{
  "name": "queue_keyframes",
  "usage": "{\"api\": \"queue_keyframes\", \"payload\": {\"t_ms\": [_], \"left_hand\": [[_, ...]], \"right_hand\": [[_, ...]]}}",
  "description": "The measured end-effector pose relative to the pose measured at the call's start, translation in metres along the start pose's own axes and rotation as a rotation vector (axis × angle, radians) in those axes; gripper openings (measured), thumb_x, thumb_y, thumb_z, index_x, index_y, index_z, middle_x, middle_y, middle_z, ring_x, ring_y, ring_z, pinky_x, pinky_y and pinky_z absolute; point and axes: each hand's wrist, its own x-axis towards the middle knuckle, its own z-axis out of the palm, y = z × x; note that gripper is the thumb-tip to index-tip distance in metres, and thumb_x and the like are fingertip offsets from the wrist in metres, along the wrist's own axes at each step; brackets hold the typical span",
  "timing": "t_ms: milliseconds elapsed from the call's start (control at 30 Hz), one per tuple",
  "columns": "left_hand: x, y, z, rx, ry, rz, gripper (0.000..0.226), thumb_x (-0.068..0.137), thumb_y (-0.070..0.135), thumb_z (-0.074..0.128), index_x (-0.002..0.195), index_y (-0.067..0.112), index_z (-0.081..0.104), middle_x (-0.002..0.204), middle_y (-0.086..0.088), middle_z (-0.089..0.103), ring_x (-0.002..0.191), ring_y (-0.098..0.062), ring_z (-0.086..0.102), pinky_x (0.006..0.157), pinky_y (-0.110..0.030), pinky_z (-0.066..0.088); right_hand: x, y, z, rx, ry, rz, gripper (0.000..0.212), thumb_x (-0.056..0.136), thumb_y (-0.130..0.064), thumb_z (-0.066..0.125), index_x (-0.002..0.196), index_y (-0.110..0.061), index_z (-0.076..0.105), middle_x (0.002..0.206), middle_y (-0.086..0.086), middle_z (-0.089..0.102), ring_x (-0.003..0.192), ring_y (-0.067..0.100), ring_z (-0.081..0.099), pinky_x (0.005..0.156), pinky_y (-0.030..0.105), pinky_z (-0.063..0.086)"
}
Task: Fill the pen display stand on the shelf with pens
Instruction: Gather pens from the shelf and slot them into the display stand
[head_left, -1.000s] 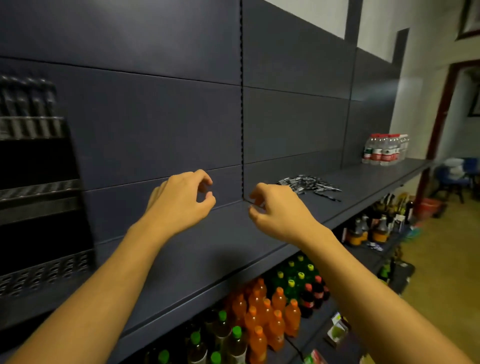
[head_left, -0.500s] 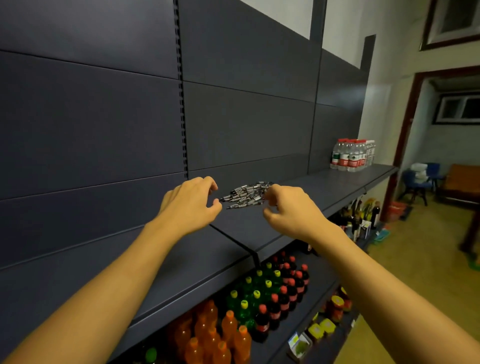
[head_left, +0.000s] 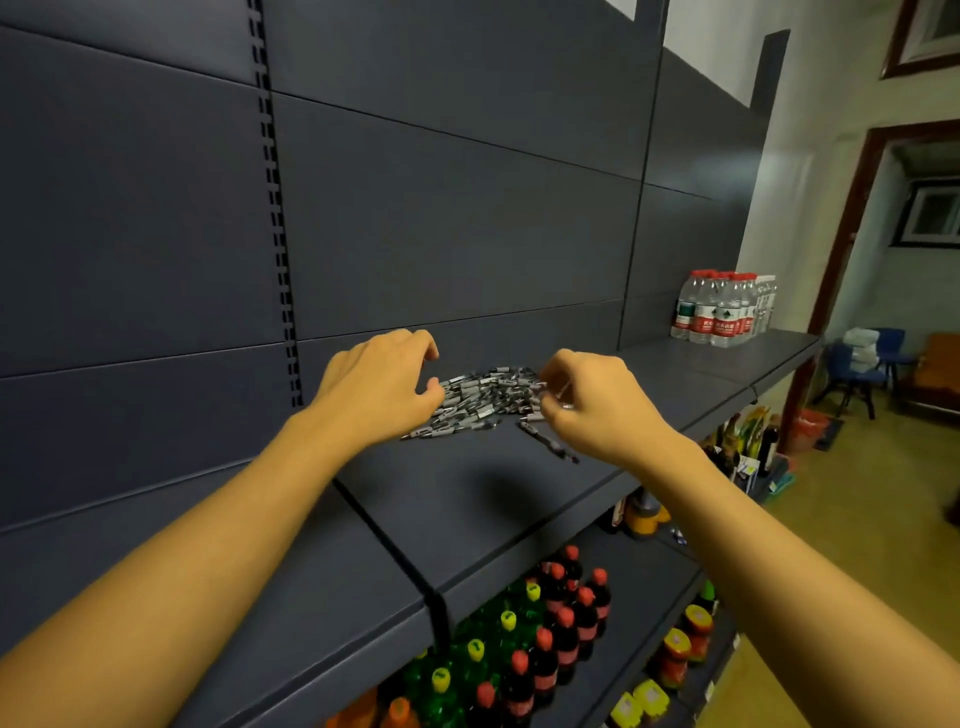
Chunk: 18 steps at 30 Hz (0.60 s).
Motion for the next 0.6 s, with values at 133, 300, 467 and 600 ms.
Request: {"api": "queue_keyframes", "payload": {"t_ms": [133, 300, 467, 600], "left_hand": [[0.058, 0.011, 0.028, 0.013, -0.006, 0.014, 0.034, 0.094, 0.043, 0.052, 0.124, 0.026, 0.055, 0.12, 0.008, 0.061, 0.106, -0.018, 0.061, 0.084, -0.04, 0.051], [0.117, 0.019, 0.054, 0.018, 0.03, -0.021, 0.032, 0.095, 0.041, 0.053, 0.124, 0.026, 0.054, 0.119, 0.008, 0.061, 0.103, -0.018, 0.061, 0.084, -0.042, 0.051], [0.151, 0.028, 0.088, 0.046, 0.034, -0.081, 0.032, 0.096, 0.041, 0.053, 0.124, 0.026, 0.053, 0.12, 0.008, 0.06, 0.104, -0.018, 0.06, 0.083, -0.04, 0.049], [0.171, 0.039, 0.113, 0.078, 0.024, -0.163, 0.032, 0.096, 0.04, 0.053, 0.125, 0.027, 0.054, 0.121, 0.009, 0.06, 0.106, -0.017, 0.06, 0.083, -0.038, 0.049]], "right_hand": [[0.052, 0.039, 0.009, 0.005, -0.015, -0.036, 0.022, 0.093, -0.021, 0.059, 0.112, -0.012, 0.063, 0.102, 0.005, 0.067, 0.09, 0.023, 0.063, 0.08, 0.045, 0.057], [0.103, 0.086, 0.017, 0.036, 0.001, -0.071, 0.027, 0.092, -0.021, 0.059, 0.117, -0.011, 0.063, 0.103, 0.004, 0.067, 0.092, 0.022, 0.064, 0.083, 0.043, 0.057], [0.145, 0.134, 0.031, 0.074, 0.008, -0.124, 0.024, 0.093, -0.023, 0.058, 0.115, -0.013, 0.064, 0.103, 0.003, 0.068, 0.093, 0.022, 0.064, 0.083, 0.044, 0.057], [0.173, 0.172, 0.054, 0.108, -0.016, -0.198, 0.022, 0.095, -0.025, 0.059, 0.113, -0.014, 0.064, 0.106, 0.002, 0.068, 0.095, 0.021, 0.063, 0.084, 0.042, 0.056]]}}
